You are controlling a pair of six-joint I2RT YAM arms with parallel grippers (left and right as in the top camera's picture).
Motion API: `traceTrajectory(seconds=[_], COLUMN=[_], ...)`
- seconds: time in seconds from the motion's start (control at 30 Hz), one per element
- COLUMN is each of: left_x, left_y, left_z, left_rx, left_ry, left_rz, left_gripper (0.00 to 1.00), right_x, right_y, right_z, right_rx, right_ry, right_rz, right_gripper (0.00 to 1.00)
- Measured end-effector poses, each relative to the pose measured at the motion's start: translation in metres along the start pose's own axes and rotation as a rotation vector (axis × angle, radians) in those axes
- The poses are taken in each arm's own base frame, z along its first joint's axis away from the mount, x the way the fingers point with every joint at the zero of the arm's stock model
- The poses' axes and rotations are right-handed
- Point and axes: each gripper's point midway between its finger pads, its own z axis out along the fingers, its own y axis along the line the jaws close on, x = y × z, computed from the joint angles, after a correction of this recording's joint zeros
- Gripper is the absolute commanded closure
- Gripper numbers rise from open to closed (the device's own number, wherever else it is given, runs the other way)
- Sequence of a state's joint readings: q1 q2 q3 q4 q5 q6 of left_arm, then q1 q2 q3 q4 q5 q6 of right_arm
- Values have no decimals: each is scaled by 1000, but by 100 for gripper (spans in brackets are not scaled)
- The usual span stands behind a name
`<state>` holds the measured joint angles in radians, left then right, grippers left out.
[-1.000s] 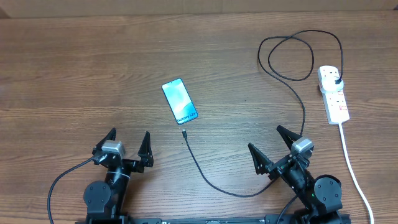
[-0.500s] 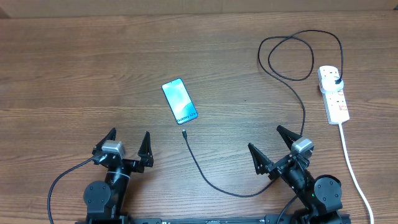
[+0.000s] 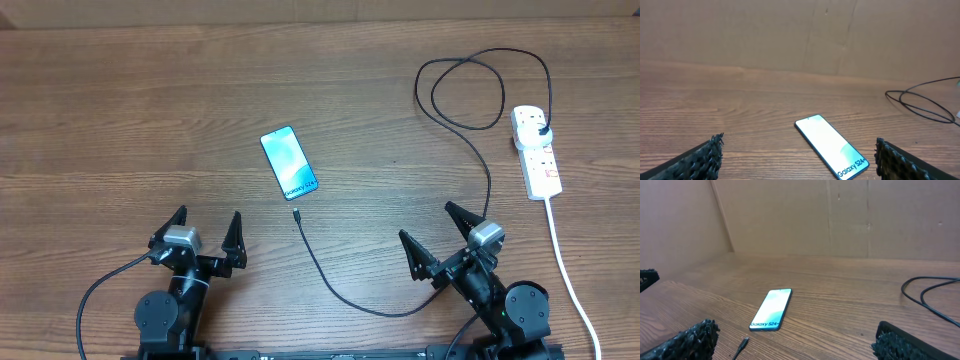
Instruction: Plug charger to phone and switch on socket
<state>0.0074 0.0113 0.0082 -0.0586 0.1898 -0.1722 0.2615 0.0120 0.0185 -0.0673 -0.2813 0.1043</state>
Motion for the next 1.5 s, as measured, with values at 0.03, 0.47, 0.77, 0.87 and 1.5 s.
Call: traceTrajectory(seconds=[0.03,0.47,0.77,0.87,1.5], left_x=[0,0,-6,-21,-88], left_y=[0,0,-23,-29,-75], left_z=[0,0,-3,-8,46], left_rx=[0,-2,122,134,158], left_ry=[0,-1,13,42,439], left_rz=[0,0,2,-4,-42], left_gripper=[0,0,0,0,0], right_x=[0,0,0,0,-1], right_y=[0,0,0,0,0], right_z=[0,0,0,0,0], right_rx=[0,0,0,0,-1], right_ry=[0,0,0,0,-4], right_rz=[0,0,0,0,-1], right_gripper=[0,0,0,0,0])
